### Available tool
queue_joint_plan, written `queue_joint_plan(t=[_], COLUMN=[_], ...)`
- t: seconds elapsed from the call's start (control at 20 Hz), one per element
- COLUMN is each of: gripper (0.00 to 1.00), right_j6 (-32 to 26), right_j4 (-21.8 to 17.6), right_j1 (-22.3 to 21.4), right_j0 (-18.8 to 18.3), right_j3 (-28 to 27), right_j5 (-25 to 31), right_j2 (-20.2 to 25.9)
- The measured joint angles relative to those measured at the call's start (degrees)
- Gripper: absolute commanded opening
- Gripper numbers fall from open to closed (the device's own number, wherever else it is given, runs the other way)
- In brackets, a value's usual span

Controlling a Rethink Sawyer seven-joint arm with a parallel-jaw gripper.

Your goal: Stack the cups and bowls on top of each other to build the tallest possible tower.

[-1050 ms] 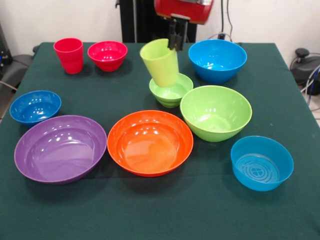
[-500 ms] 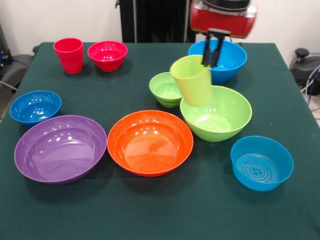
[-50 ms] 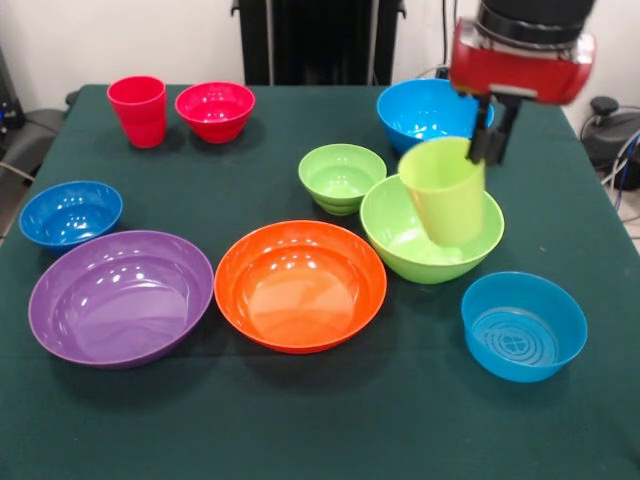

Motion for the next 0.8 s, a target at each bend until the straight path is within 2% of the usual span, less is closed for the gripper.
queue_joint_plan(t=[0.1,0.6,0.8], gripper=[0.00,0.00,0.00], right_j6=[0.60,4.66,5.72], right_j4=[0.36,0.78,1.26], right_j1=[2.71,11.49,13.47], right_j0=[0.91,3.83,4.43], right_j3=[-3.50,-12.50,-14.57], right_j5=[0.00,0.00,0.00], right_j2=[-0.69,-4.20,-4.67])
